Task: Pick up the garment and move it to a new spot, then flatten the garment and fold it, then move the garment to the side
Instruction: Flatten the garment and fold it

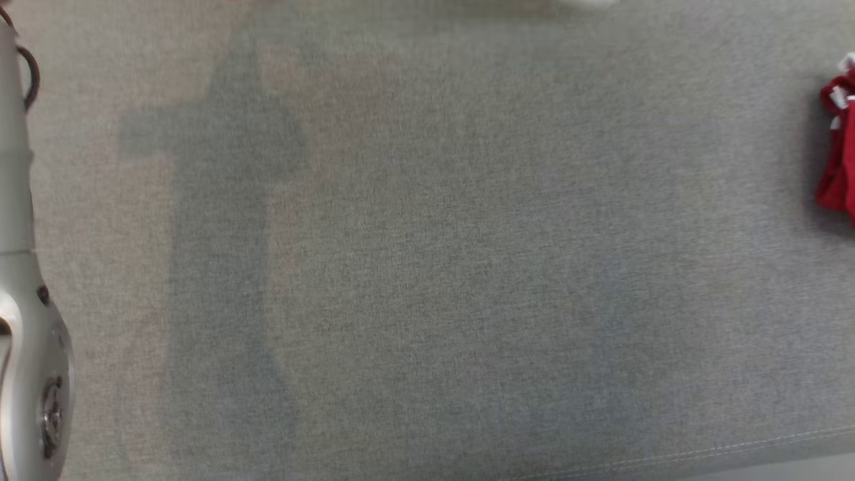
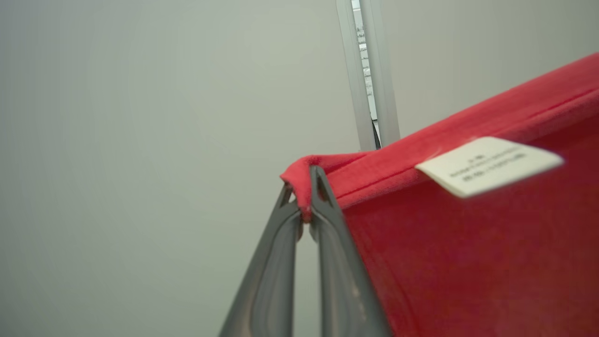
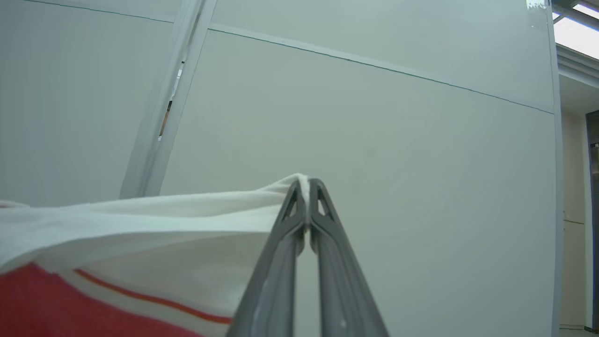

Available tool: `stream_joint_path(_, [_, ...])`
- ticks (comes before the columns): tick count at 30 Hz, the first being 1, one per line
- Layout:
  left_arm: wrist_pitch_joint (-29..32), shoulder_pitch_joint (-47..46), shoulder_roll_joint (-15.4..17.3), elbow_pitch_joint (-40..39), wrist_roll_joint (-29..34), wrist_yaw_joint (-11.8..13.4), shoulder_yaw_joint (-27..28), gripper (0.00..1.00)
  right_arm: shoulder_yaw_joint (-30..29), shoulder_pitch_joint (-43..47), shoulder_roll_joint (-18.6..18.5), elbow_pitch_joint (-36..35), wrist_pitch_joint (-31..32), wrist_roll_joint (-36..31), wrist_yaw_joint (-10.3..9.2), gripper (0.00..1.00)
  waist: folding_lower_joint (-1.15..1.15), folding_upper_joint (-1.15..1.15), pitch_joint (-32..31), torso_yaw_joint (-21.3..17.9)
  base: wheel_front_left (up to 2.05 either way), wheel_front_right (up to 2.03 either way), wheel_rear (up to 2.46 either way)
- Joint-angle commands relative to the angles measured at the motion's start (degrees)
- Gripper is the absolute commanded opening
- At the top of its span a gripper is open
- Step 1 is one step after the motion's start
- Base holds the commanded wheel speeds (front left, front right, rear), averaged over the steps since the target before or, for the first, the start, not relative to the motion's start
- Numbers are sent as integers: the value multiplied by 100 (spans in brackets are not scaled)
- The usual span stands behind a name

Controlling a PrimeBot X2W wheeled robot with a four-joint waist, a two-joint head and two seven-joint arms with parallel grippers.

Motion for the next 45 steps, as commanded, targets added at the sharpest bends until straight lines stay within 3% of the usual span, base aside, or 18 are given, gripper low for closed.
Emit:
stream_joint_path(1, [-43, -36, 64, 151, 30, 54, 40, 0, -228, 45, -27, 11, -13, -6, -26, 0, -1, 0, 563, 194, 0, 0, 0])
stream_joint_path(5, [-97, 201, 66, 372, -123, 33, 174, 0, -352, 562, 96, -77, -14, 58, -26, 0, -1, 0, 583, 208, 0, 0, 0])
stream_joint_path(9, [-94, 950, -28, 92, -223, -21, 331, 0, -310, 1436, 250, -271, -16, 450, -27, 0, -1, 0, 574, 211, 0, 0, 0])
stream_joint_path(17, [-98, 3297, -600, -366, -364, -109, 697, 0, -62, 4001, 556, -757, -17, 1251, -25, 0, -1, 0, 226, 217, 0, 0, 0])
stream_joint_path(23, [-99, 4694, -866, -400, -491, -155, 1102, 0, 232, 5400, 706, -923, -17, 1698, -25, 0, -1, 0, -269, 149, 0, 0, 0])
stream_joint_path(32, [-100, 6039, -1001, -461, -568, -184, 1411, 0, 482, 6747, 805, -839, -17, 1924, -25, 0, -1, 0, -1192, 69, 0, 0, 0])
stream_joint_path(45, [-100, 7541, -1011, -683, -1157, -48, 1060, 0, 792, 8330, 872, -726, -17, 2034, -25, 0, -1, 0, -2316, -83, 0, 0, 0])
